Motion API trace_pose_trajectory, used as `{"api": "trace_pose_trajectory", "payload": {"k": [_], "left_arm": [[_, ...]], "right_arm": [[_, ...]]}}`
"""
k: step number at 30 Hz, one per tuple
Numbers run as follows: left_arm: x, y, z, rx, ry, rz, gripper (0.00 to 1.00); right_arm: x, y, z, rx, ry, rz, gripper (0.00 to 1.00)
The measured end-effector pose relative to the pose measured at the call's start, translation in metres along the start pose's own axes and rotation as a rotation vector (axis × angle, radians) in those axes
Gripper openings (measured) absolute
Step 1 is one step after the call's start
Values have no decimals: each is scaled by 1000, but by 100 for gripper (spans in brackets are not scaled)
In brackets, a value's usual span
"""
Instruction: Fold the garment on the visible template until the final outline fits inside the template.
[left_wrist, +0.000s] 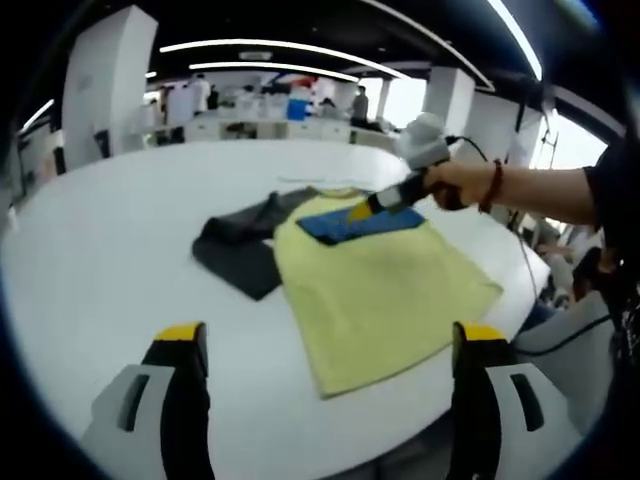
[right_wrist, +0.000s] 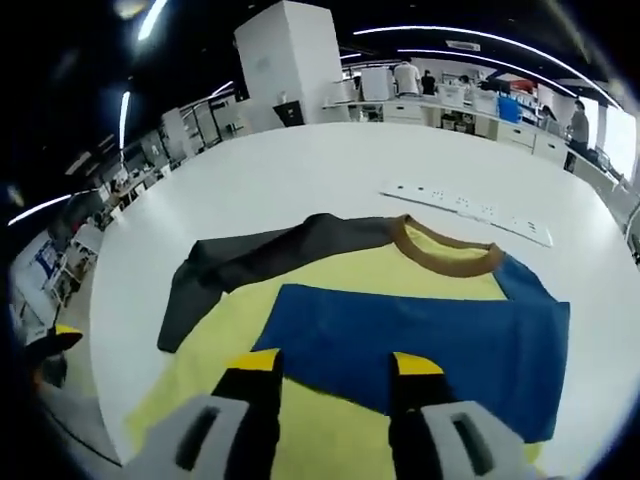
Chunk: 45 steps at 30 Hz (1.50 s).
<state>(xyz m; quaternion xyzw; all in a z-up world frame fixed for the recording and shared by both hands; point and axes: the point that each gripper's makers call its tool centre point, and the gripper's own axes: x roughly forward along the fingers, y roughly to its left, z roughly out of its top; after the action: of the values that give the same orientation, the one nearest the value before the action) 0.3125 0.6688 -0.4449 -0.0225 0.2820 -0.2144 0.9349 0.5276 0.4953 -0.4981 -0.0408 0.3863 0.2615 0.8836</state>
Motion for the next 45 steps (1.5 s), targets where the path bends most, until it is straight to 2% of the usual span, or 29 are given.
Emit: {"api": "trace_pose_trajectory", "payload": {"k": [6,10,17,22,28,32,36,42,45], "left_arm": [[0,2,2,-1,3,16,99],[0,-1,5,10,-3,10,99],[-1,-7,7,34,3,3,99],[-2,-6,8,46,5,4,99],[0,-8,12,53,0,-2,99],[0,-8,13,55,-3,-5,99],[1,-10,18,46,-26,-16,99],[1,-10,17,58,-19,-19,99],[2,-10,16,59,-13,-18,99]], "right_arm": [[-13,-28,-9,-40,5,-62,60],[-21,-46,-11,-14,-2,-84,61],[-44,-84,-27,76,7,-159,59],[-56,-110,-36,123,14,-202,55],[-63,-128,-42,155,6,-227,48],[-65,-131,-48,162,23,-225,39],[-65,-141,-55,152,37,-232,36],[-59,-154,-69,161,50,-237,26],[-61,-152,-70,158,46,-243,19]]}}
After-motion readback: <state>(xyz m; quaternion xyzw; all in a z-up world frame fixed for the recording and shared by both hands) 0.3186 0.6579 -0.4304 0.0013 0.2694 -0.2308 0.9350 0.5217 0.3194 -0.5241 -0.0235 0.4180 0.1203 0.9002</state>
